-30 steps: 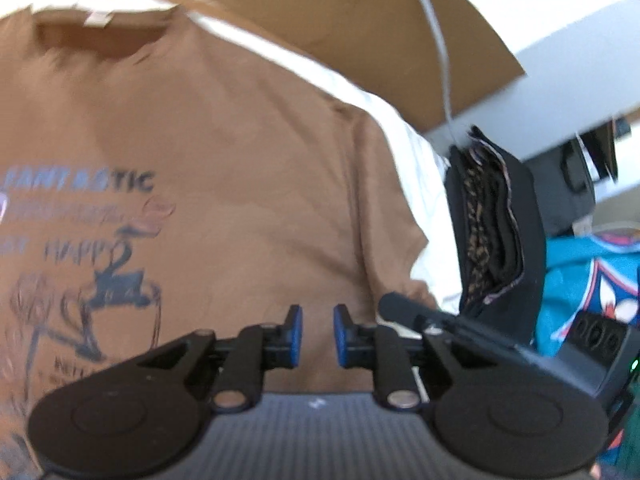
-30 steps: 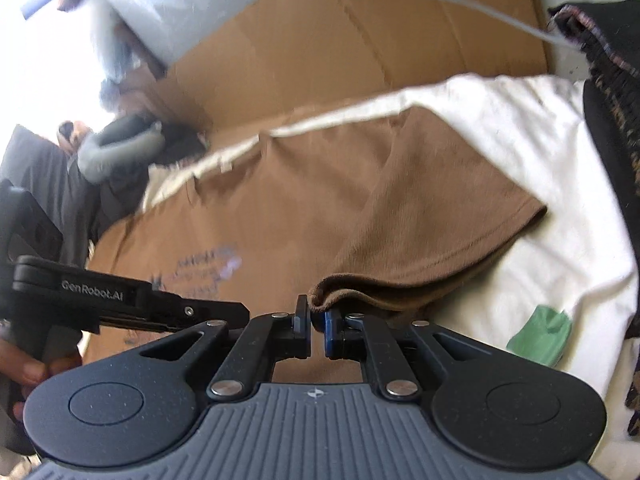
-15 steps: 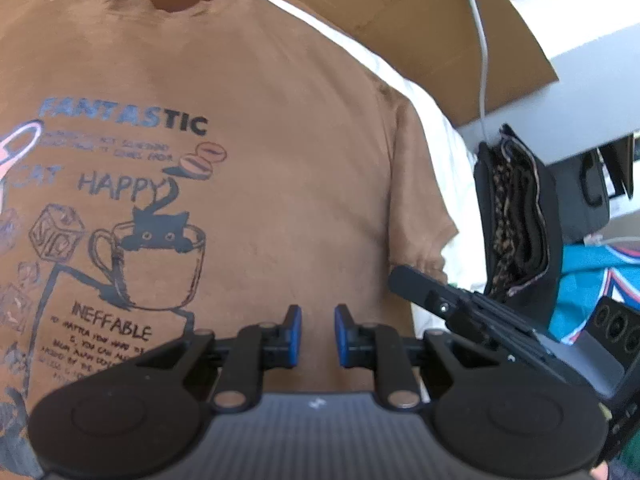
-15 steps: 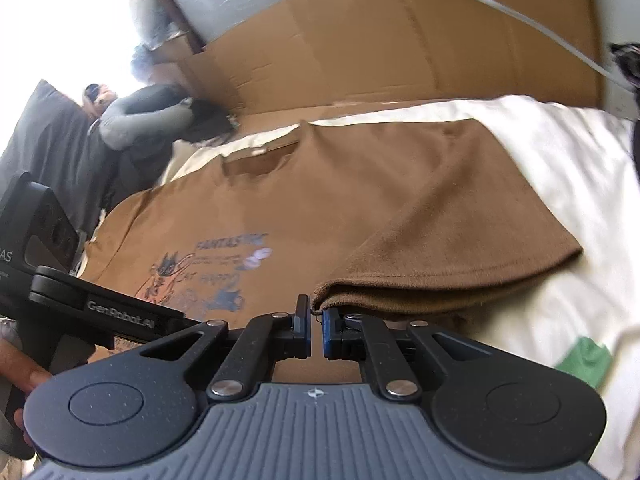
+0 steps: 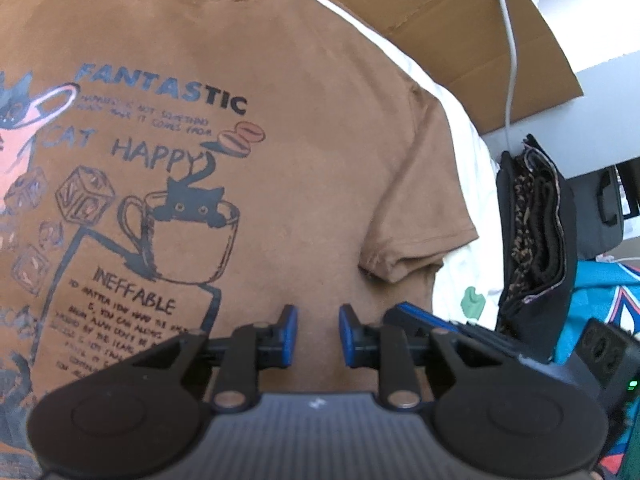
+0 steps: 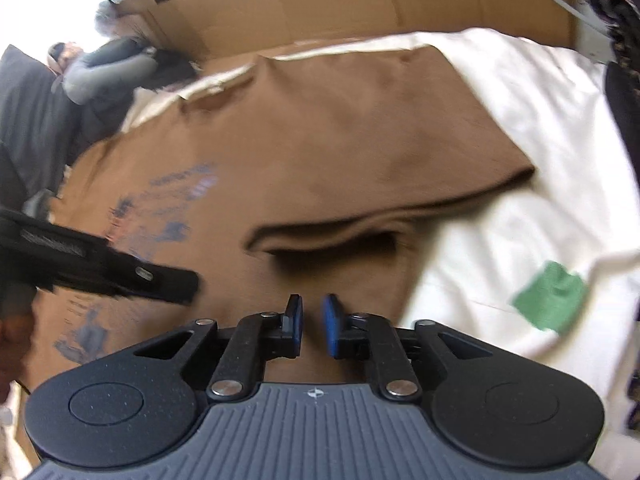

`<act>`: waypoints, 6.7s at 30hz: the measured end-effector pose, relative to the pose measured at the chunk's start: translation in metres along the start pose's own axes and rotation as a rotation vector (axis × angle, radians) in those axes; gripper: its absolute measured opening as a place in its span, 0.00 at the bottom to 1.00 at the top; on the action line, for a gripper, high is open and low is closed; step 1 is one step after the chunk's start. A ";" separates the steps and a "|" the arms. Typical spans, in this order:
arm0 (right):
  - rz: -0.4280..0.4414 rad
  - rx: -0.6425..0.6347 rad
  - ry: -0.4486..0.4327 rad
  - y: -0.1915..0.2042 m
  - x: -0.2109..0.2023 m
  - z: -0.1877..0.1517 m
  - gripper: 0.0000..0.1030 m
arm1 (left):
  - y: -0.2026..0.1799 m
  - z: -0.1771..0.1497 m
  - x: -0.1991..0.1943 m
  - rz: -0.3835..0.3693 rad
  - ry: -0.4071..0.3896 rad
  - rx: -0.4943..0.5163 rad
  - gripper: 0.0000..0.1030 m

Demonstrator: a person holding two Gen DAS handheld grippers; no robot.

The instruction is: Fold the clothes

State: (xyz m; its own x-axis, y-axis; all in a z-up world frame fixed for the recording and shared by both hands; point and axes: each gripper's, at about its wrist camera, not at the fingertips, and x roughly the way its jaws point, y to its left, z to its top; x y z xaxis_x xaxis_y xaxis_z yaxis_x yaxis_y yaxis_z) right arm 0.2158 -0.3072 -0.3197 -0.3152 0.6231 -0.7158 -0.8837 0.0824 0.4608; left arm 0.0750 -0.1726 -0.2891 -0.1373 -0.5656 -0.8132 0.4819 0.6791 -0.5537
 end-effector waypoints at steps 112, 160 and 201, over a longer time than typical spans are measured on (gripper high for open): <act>-0.077 0.337 -0.261 -0.063 -0.033 0.111 0.34 | -0.027 0.132 0.051 0.105 -0.124 0.408 0.33; -0.282 0.222 0.121 -0.089 0.089 0.245 0.45 | -0.028 0.120 -0.005 -0.003 -0.185 0.461 0.03; -0.304 0.156 -0.026 -0.075 0.034 0.235 0.43 | 0.002 0.125 -0.014 -0.004 -0.189 0.366 0.02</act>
State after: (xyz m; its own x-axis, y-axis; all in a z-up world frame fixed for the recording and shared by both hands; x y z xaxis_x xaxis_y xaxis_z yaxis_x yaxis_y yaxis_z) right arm 0.3527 -0.1097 -0.2558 -0.0351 0.5711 -0.8201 -0.8715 0.3842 0.3049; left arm 0.1858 -0.2216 -0.2565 0.0047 -0.6670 -0.7450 0.7626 0.4843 -0.4288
